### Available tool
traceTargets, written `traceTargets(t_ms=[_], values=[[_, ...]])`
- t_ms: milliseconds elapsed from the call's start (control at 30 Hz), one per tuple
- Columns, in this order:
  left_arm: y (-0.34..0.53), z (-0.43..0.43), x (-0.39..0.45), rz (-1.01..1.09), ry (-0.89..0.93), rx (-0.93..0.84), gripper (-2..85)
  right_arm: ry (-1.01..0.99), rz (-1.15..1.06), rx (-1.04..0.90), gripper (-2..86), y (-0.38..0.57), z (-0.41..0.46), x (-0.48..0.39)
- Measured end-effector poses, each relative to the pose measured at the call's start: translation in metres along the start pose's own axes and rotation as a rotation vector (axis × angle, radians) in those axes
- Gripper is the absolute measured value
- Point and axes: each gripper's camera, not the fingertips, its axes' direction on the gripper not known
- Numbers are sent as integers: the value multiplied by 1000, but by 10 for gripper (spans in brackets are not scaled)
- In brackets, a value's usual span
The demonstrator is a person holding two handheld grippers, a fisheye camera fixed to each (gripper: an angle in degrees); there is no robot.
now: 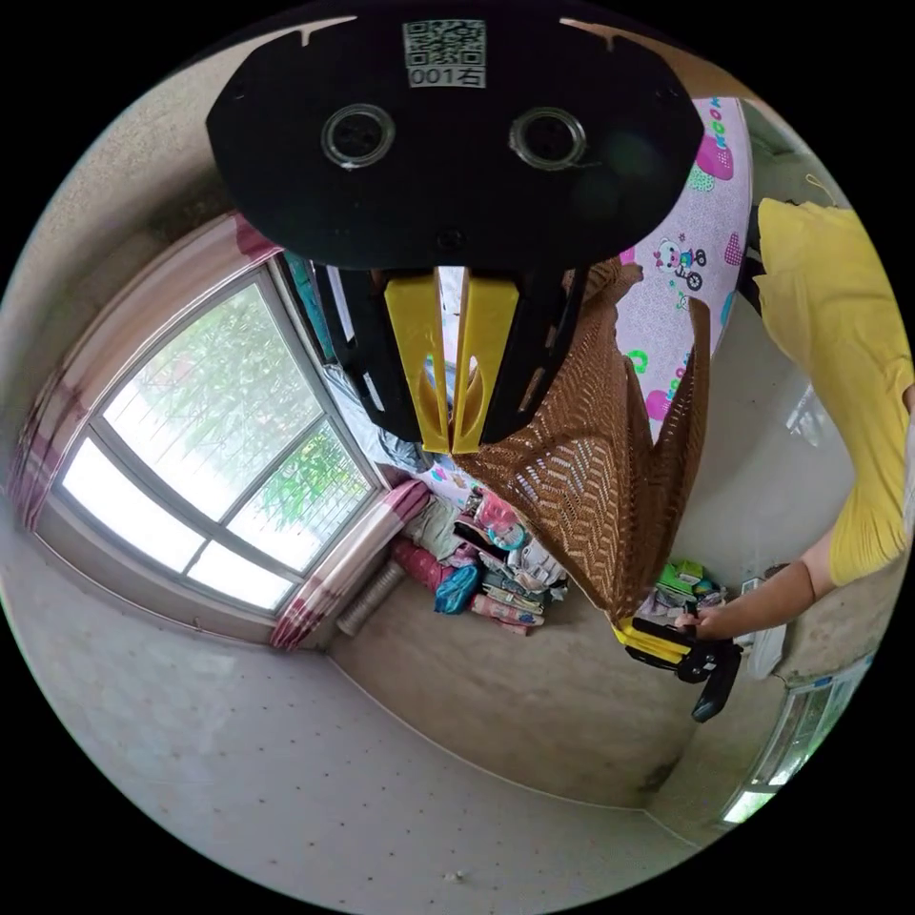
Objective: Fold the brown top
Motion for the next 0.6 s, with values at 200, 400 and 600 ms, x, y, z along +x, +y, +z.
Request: traceTargets(t_ms=[200, 400, 600], values=[[18, 43, 1, -74, 34, -103, -16, -68, 13, -34, -2, 0, 67, 17], [67, 145, -18, -159, 85, -269, -16, -177, 80, -197, -2, 0, 211, 23], [58, 192, -73, -208, 4, -263, -16, -180, 111, -143, -2, -26, 277, 48]])
